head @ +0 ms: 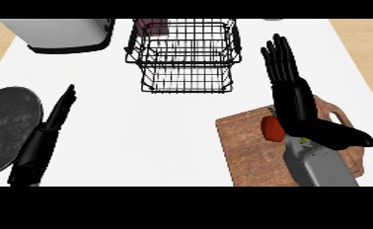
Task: Pick the pear from the cutting board and place it in the tiered basket
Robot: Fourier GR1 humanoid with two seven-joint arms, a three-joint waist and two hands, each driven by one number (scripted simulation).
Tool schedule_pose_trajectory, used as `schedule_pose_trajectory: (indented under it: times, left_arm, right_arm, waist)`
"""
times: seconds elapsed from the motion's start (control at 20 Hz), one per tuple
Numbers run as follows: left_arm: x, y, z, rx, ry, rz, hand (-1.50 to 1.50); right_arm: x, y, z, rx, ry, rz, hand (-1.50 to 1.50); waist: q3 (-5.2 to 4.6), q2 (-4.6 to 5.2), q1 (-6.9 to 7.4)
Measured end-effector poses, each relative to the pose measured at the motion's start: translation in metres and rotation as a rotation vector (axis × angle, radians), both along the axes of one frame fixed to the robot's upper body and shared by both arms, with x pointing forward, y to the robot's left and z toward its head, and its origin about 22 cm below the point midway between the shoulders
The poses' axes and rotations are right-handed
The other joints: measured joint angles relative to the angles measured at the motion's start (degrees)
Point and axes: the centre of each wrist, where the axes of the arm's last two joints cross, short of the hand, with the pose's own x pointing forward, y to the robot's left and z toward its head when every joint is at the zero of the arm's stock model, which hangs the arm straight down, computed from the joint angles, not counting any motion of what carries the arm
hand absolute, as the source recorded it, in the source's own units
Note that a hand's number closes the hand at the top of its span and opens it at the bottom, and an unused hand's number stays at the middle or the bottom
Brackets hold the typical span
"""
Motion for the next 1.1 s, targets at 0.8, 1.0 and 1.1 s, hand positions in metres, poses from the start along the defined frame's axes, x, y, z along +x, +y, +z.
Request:
schedule_pose_trajectory:
  times: [0.8, 1.0, 1.1]
  left_arm:
    - [0.024, -0.046, -0.013, -0.399, 0.289, 0.023, 0.0]
    - [0.038, -0.058, -0.004, -0.412, 0.315, -0.013, 0.0]
    - [0.042, -0.063, -0.002, -0.408, 0.318, -0.028, 0.0]
  right_arm:
    - [-0.152, -0.108, -0.105, -0.027, 0.292, -1.119, -1.5]
    - [-0.194, -0.094, -0.101, -0.171, 0.391, -1.144, -1.5]
    - [-0.212, -0.093, -0.097, -0.242, 0.461, -1.164, -1.5]
  waist:
    - [-1.25, -0.66, -2.52]
    - [-1.44, -0.42, -0.32]
    - [-1.54, -0.16, 0.57]
